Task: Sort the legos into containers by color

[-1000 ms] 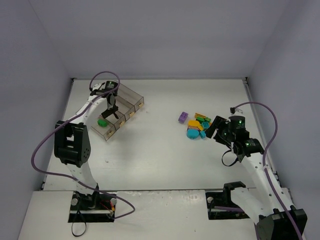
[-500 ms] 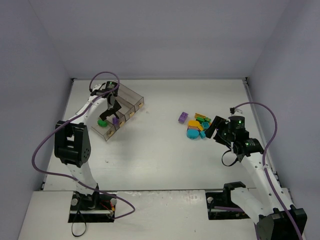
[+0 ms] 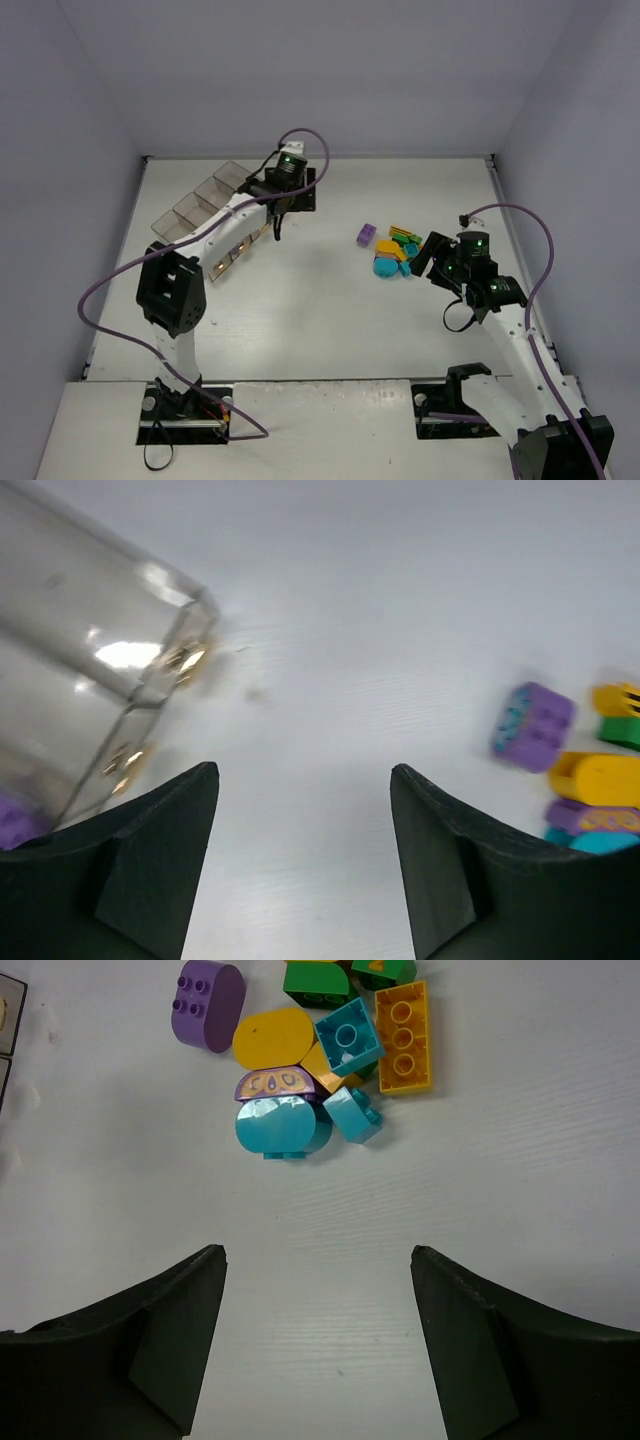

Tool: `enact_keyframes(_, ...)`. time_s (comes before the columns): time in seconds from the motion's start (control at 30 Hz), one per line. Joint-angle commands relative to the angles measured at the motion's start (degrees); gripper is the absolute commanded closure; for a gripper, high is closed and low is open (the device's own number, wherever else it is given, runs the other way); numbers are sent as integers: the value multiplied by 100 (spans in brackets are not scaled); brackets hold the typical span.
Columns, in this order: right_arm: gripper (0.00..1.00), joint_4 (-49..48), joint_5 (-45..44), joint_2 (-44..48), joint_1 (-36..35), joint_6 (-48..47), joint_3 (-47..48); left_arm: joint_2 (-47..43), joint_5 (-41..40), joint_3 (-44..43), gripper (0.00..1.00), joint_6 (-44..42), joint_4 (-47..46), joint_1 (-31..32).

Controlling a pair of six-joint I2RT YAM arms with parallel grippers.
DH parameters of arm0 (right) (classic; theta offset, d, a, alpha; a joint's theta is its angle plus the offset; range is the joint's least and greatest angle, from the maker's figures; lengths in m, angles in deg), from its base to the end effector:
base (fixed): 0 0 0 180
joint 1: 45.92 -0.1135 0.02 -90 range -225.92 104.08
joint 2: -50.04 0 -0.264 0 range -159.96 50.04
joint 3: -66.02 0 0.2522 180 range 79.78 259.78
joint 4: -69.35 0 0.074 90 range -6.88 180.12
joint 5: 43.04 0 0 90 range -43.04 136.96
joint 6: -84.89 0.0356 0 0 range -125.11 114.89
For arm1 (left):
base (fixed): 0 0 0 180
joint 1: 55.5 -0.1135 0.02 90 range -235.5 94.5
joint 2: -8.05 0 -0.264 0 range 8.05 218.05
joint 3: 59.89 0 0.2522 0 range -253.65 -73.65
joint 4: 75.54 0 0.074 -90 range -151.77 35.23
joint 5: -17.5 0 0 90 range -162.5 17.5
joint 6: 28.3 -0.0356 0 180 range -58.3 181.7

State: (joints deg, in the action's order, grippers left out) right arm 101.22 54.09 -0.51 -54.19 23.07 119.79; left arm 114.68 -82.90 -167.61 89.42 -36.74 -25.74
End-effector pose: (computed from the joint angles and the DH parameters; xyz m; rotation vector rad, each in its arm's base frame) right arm 0.1973 0.0331 0.2791 0.2875 2.0882 0.5154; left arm 0.3799 -0.2098 0.3046 -0.0601 2.2382 -0.3495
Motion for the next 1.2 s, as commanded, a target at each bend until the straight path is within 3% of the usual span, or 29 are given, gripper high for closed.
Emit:
enact_keyframes(0.0, 29, -159, 60, -78, 19, -94, 174, 524, 837, -572, 37, -733, -640, 276)
enact_keyframes(0.13, 28, -159, 69, -78, 19, -94, 165, 1227, 916, -1466, 37, -873, -508, 679)
enact_keyframes(0.37, 28, -159, 174, -87, 19, -41, 139, 2010, 864, -2074, 37, -1050, -833, 1207)
enact_keyframes(0.7, 27, -106, 411, 115, 19, 64, 77, 2327, 872, -1898, 37, -1032, -1721, 1550)
enact_keyframes(1.03, 26, -88, 420, 106, 19, 20, 112, 2933, 258, -2523, 37, -1059, -1186, 1568)
enact_keyframes(1.17, 26, -88, 411, 89, 19, 3, 112, 2986, 283, -2523, 46, -1067, -1168, 1568)
